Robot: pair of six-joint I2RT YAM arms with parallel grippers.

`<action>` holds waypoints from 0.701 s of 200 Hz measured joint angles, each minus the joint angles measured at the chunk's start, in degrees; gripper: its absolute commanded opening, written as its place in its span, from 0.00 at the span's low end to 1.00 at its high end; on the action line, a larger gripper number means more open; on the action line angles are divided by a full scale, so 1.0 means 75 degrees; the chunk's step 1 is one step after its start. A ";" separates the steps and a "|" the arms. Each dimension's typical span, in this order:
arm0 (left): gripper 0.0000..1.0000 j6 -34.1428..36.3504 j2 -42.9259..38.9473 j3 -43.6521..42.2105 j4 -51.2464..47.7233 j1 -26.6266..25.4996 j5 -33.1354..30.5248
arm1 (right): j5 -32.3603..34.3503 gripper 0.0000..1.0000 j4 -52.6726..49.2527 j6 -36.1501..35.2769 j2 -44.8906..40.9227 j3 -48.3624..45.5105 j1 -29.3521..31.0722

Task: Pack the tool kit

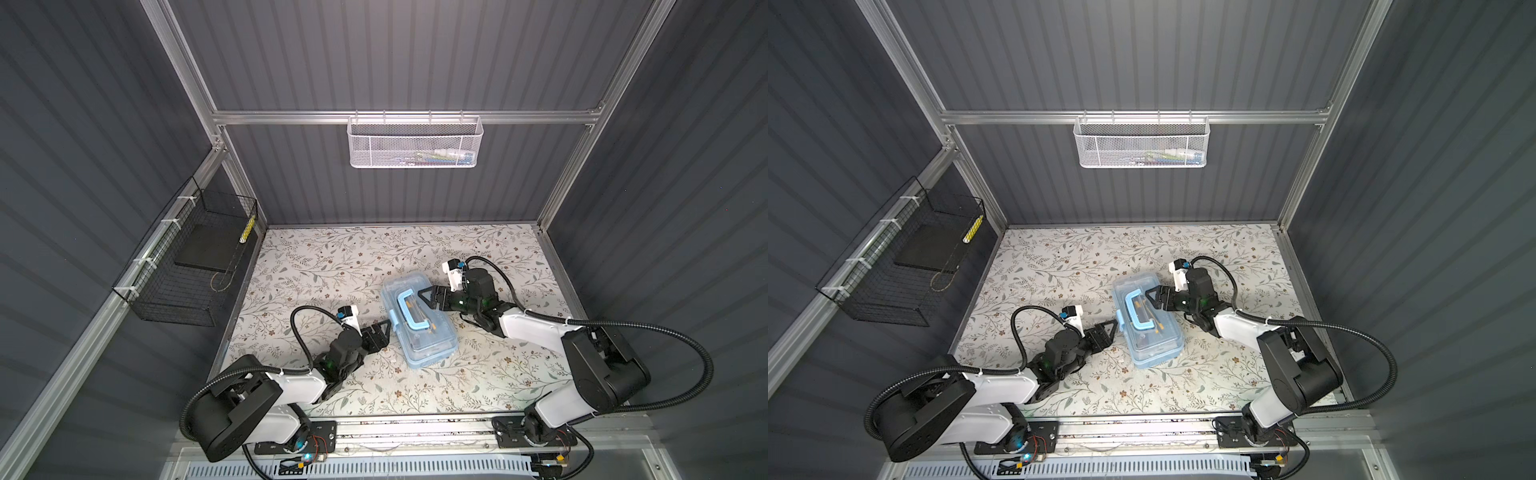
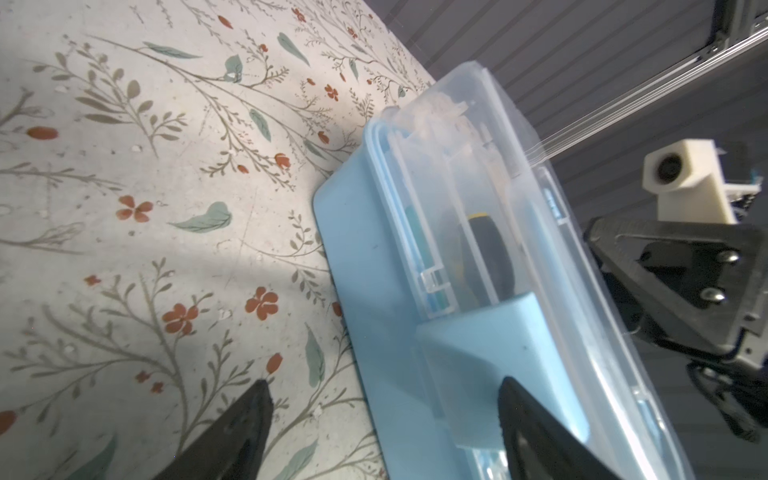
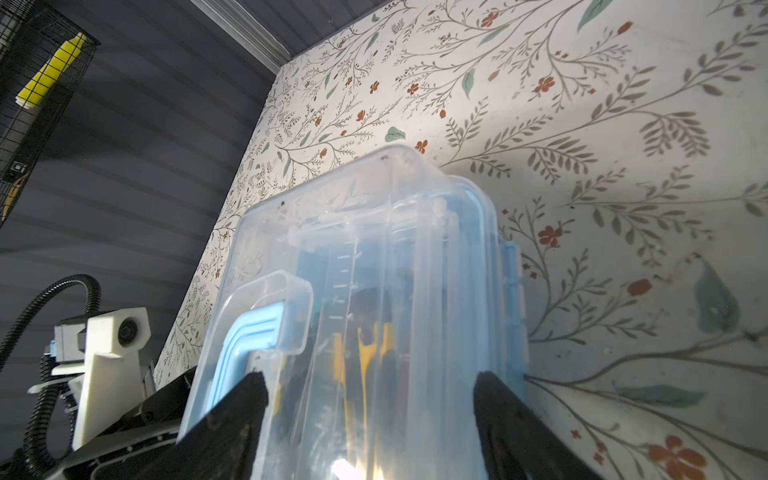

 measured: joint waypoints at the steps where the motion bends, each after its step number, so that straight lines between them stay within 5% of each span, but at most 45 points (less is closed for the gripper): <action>1: 0.85 0.0000 0.0006 0.0000 0.0026 0.0000 0.0003 | 0.0003 0.80 0.0000 0.0000 0.0000 0.0000 -0.0003; 70: 0.81 -0.0146 0.0297 0.0198 0.0965 -0.0131 0.1026 | -0.0146 0.80 0.0032 -0.0012 0.0026 0.0000 0.0131; 140: 0.79 -0.0714 0.1510 0.0175 0.2722 -0.0079 0.1049 | -0.0009 0.80 0.0038 -0.0015 0.0017 -0.0003 0.0064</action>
